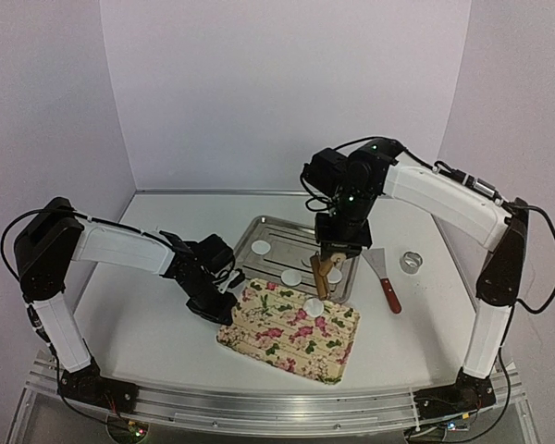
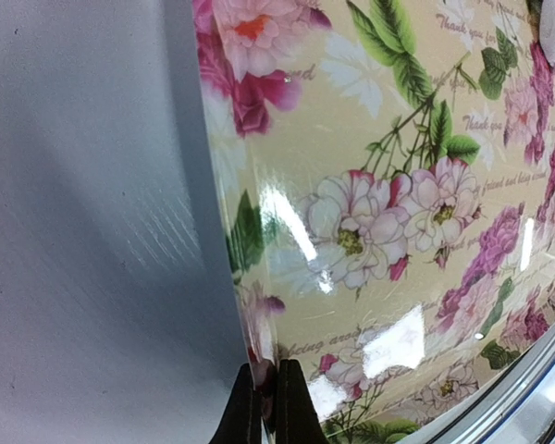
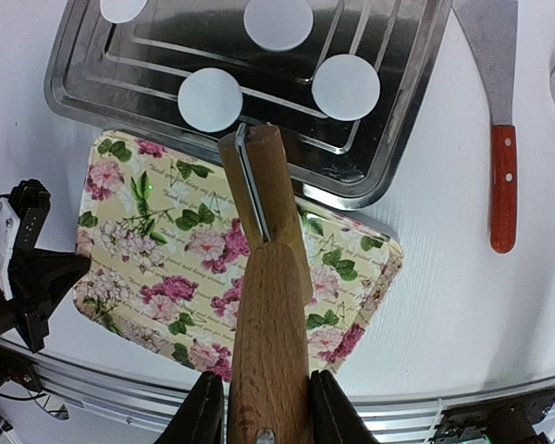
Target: Roll out the dumpling wrappers from the dough
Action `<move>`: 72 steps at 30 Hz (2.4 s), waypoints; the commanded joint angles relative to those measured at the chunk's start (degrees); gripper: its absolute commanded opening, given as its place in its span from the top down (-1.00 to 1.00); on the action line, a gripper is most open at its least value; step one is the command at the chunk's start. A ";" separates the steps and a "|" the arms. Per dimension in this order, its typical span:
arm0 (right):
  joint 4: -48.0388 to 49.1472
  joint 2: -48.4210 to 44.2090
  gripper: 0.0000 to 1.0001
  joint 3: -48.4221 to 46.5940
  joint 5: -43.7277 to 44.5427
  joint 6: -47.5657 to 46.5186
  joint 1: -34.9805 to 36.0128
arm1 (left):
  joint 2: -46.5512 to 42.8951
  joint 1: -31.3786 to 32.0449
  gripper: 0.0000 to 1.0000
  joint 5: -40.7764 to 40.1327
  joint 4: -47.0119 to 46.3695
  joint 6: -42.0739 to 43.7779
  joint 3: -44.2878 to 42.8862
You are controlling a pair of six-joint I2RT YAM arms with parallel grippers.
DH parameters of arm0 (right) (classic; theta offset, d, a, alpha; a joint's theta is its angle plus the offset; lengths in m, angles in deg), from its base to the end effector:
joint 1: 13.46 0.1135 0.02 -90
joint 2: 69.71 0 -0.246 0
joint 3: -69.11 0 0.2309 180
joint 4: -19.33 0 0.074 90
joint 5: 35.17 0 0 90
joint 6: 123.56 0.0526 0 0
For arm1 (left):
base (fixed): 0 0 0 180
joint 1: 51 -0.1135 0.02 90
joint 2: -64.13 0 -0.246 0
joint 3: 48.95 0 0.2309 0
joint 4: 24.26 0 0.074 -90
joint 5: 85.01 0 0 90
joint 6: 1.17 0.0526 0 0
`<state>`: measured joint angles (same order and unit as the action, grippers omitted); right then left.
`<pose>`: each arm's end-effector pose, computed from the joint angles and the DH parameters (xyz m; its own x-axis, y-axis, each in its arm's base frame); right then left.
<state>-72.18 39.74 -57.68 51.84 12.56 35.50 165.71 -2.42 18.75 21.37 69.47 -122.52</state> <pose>0.2322 0.2709 0.2925 -0.9875 -0.0381 -0.1529 -0.0733 0.9701 0.2314 0.1947 -0.2396 0.1260 -0.8550 0.4825 -0.1901 0.5186 0.7974 -0.3087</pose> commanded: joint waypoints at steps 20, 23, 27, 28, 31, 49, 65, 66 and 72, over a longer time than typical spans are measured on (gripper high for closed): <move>-9.61 7.16 1.00 2.31 -0.31 -10.07 2.84 | -0.57 -0.06 1.00 1.75 -1.81 0.78 0.10; -8.65 8.63 1.00 2.19 -1.50 -11.81 2.87 | -0.36 -0.06 1.00 1.80 -1.98 0.71 0.02; -10.09 11.71 1.00 2.50 -2.65 -12.94 2.82 | -0.46 -0.06 1.00 1.63 -1.91 0.72 0.04; -10.19 12.09 1.00 2.96 -2.94 -12.89 2.85 | -0.57 -0.07 1.00 1.60 -1.96 0.71 0.13; -10.23 12.93 1.00 4.88 -3.25 -12.74 2.78 | -0.78 -0.06 1.00 1.53 -2.00 0.50 0.52; 1.24 17.66 1.00 8.13 -21.46 -17.27 2.81 | -0.24 -0.06 1.00 1.81 -3.29 -0.26 1.75; 4.18 20.38 1.00 8.89 -25.28 -17.76 3.55 | 0.63 -0.06 1.00 2.23 -3.93 -0.51 1.56; 4.47 20.70 1.00 8.78 -25.68 -17.70 3.73 | 0.70 -0.08 1.00 2.23 -3.95 -0.51 1.50; 4.98 22.61 1.00 8.33 -25.98 -17.26 4.43 | 1.08 -0.10 1.00 2.41 -3.94 -0.51 1.33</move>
<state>-71.61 51.22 -54.71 39.58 -3.78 35.99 165.69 -2.84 19.99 20.32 69.08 -120.99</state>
